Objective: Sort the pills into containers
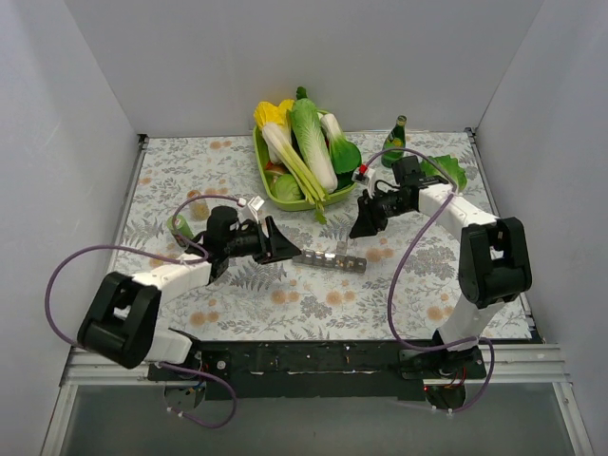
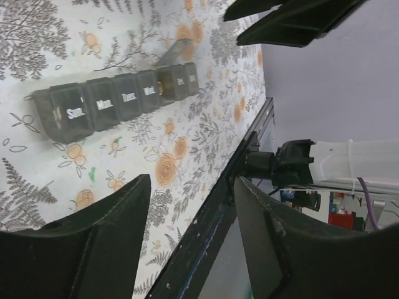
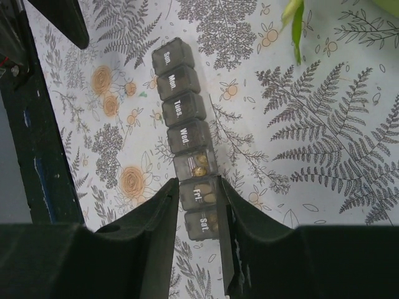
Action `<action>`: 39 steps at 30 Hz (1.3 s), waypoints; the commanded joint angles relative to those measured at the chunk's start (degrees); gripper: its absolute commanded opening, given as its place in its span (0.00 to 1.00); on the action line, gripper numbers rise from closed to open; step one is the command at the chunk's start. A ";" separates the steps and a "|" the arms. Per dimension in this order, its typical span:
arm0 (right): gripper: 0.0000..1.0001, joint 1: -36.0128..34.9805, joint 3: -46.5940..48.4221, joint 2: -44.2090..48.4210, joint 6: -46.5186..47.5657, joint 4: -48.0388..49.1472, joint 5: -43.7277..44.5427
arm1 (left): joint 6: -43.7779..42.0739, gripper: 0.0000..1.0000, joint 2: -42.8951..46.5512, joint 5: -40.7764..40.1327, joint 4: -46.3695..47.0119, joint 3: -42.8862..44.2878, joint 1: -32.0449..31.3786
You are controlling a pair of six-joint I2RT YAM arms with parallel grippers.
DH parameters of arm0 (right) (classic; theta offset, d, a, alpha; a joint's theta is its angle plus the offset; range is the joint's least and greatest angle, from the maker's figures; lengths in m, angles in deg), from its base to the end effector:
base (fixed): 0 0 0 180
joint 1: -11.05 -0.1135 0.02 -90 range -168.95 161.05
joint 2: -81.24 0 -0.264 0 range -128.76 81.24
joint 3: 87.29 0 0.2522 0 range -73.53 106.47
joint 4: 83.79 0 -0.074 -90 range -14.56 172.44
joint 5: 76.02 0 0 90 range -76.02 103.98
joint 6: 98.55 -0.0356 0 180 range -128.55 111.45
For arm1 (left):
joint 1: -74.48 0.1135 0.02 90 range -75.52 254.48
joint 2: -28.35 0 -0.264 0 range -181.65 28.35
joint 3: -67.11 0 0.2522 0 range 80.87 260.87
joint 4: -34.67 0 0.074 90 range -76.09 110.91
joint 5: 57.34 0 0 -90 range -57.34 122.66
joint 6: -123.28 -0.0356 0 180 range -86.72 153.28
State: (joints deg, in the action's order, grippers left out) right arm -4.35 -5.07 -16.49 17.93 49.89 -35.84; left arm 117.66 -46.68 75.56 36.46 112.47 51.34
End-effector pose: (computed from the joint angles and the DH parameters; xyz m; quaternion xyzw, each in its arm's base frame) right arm 0.3247 0.1177 0.2222 -0.4101 0.7850 0.3853 0.2591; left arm 0.2290 -0.1242 0.1969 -0.2437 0.7822 -0.5725 0.0312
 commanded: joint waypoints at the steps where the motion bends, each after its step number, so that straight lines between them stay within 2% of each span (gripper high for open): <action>1: 0.36 -0.07 2.81 -2.90 -1.17 1.70 0.25 | 0.26 0.53 -7.05 -0.71 7.56 2.50 -1.30; 6: 0.29 -0.25 3.34 -5.27 -1.52 2.58 0.51 | 1.22 0.46 -16.01 0.35 11.60 4.87 -2.61; 18: 0.16 -1.39 5.10 -9.84 -1.61 3.55 1.75 | 2.72 0.32 -25.87 -0.09 14.33 8.92 -5.43; 23: 0.11 -2.26 5.71 -10.81 -1.34 3.03 2.10 | 3.51 0.30 -29.21 -1.23 14.86 9.80 -5.43; 32: 0.09 -3.85 4.92 -10.72 -0.03 1.88 1.84 | 3.95 0.27 -29.74 -2.73 12.05 11.03 -5.52; 39: 0.09 -3.85 5.10 -9.67 -0.29 1.79 2.10 | 2.55 0.30 -25.18 -2.20 10.82 11.21 -5.60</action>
State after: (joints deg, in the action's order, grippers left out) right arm -8.20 -1.31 -26.98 17.10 52.40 -33.65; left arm 122.03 -76.71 73.61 48.53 122.19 45.96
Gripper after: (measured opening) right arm 0.086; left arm 0.290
